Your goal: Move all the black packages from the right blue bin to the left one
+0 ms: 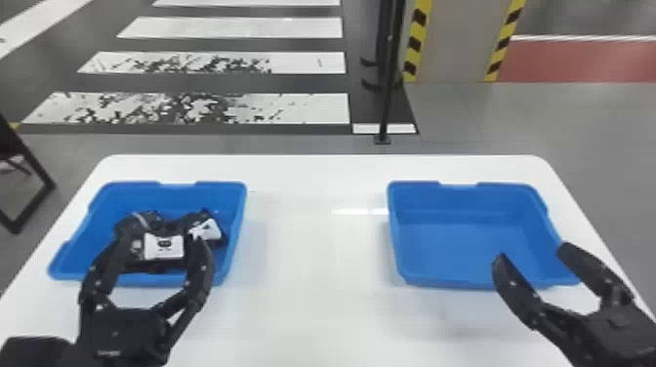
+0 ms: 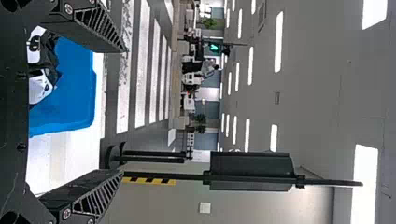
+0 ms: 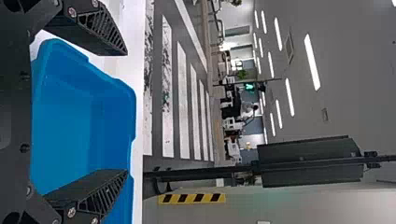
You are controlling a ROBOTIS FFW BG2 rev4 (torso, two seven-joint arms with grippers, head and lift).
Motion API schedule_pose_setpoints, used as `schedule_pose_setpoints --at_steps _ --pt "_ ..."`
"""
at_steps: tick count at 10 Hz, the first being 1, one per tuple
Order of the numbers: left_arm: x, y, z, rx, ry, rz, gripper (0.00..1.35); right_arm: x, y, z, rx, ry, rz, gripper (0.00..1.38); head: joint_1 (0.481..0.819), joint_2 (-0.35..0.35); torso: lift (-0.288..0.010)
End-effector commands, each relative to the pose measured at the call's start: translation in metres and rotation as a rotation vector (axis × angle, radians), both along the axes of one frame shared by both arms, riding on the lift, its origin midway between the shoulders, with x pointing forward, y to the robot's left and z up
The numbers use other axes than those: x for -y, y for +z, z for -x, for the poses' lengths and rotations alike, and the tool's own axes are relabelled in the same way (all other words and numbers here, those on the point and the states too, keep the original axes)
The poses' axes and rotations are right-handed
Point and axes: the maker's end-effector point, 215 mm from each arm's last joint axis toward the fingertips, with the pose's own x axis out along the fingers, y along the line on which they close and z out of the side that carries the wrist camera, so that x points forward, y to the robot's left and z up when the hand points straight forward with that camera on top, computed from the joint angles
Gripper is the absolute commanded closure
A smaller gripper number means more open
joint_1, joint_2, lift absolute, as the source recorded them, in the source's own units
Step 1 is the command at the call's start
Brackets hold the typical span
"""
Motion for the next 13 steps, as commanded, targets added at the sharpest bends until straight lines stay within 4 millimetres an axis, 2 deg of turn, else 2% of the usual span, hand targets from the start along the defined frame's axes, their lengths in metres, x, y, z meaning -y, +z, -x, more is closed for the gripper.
schedule_pose_setpoints --at_steps 1,13 --pt "0.0 0.0 0.0 0.0 0.0 0.0 0.12 0.0001 0.0023 -0.0001 0.007 0.0 -0.003 0.14 0.695 0.014 -0.14" --pt "0.0021 -0.0004 -0.0018 -0.002 -0.003 0.016 0.12 0.0009 0.0026 0.0006 0.01 -0.004 -0.016 0.14 0.695 0.012 -0.14"
